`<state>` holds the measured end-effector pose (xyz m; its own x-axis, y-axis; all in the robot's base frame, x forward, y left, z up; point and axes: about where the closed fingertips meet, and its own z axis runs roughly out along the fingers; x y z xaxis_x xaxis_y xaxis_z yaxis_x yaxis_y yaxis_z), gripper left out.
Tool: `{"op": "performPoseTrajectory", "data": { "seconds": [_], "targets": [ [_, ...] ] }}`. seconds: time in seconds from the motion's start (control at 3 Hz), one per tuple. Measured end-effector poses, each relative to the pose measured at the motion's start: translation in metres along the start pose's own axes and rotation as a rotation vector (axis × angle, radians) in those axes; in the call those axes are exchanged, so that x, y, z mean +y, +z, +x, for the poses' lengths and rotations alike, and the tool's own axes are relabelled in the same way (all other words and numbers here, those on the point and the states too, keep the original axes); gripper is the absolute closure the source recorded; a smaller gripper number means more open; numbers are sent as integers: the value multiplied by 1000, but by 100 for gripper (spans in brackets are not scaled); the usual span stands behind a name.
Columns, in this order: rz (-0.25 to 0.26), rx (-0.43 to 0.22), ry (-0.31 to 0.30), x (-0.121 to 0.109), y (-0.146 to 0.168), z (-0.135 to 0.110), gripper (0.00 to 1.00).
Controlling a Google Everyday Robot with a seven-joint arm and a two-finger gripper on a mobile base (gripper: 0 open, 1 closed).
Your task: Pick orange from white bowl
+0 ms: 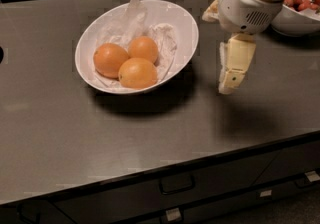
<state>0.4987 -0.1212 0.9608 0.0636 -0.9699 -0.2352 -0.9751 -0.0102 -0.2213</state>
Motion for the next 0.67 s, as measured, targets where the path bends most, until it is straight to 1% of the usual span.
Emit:
{"op": "performPoseTrajectory", "data": {
  "seconds": [0.33, 0.67],
  "targets": [
    [-16, -27, -57, -12, 12, -20, 0],
    [-10, -27, -63, -13, 11, -23, 0]
  ]
}}
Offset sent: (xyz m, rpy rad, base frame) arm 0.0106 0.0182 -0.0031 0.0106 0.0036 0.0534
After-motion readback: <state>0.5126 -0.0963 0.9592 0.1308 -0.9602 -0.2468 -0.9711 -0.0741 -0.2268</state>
